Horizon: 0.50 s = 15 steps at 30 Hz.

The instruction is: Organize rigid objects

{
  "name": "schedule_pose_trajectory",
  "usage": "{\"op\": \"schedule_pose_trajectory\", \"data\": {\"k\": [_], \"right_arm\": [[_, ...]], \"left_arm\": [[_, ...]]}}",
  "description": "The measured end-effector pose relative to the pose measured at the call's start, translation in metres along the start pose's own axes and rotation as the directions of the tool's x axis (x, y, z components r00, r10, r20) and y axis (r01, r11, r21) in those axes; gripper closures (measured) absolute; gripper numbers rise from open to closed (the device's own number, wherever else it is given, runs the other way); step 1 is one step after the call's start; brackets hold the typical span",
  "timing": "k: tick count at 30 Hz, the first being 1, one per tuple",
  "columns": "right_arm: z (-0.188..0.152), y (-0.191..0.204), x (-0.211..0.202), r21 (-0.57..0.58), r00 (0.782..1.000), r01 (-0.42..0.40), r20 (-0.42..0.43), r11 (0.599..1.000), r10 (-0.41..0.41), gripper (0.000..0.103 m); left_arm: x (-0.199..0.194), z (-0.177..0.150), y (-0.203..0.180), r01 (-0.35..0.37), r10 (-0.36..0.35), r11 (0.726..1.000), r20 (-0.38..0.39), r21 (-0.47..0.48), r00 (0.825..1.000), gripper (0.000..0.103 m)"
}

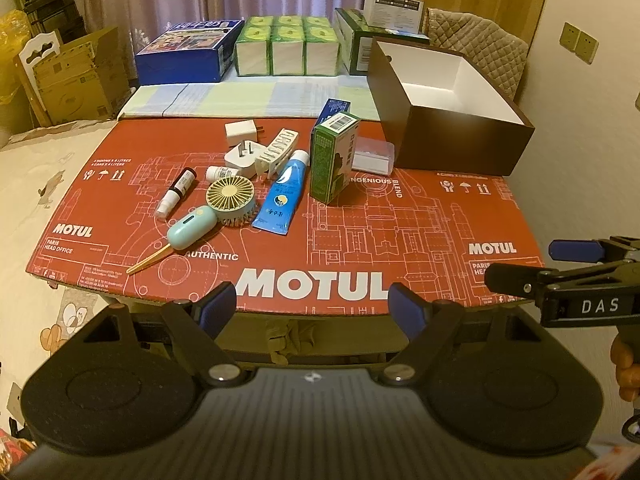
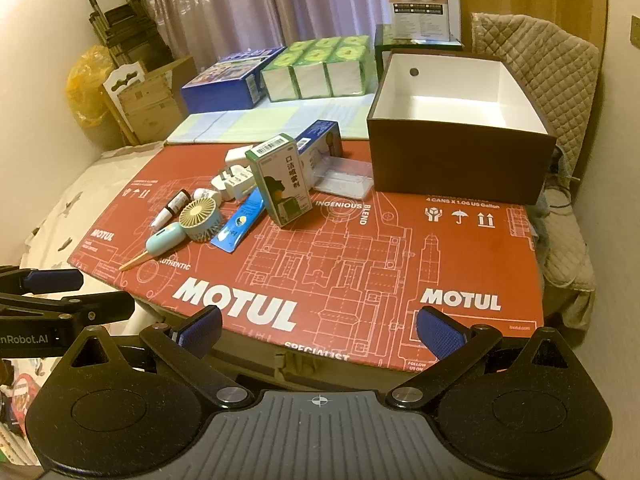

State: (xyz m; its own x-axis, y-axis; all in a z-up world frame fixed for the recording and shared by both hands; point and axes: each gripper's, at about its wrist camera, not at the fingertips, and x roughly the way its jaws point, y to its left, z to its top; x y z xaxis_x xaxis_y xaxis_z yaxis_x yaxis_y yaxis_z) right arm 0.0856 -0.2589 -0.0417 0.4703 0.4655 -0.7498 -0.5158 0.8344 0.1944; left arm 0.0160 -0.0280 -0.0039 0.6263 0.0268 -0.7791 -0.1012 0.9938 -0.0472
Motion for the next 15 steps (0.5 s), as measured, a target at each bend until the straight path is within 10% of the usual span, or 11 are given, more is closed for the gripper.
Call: {"op": "schedule_pose_trajectory", "data": {"k": [15], "right_arm": [[-0.004,-0.018,0.001,-0.046,0.998,-0.053,-0.022,0.998,0.052,0.002]], "left_arm": [[0.0,-0.013,-0.01,-0.063,0.062,0.995,-0.013,-0.08,0.998,0.022]]}}
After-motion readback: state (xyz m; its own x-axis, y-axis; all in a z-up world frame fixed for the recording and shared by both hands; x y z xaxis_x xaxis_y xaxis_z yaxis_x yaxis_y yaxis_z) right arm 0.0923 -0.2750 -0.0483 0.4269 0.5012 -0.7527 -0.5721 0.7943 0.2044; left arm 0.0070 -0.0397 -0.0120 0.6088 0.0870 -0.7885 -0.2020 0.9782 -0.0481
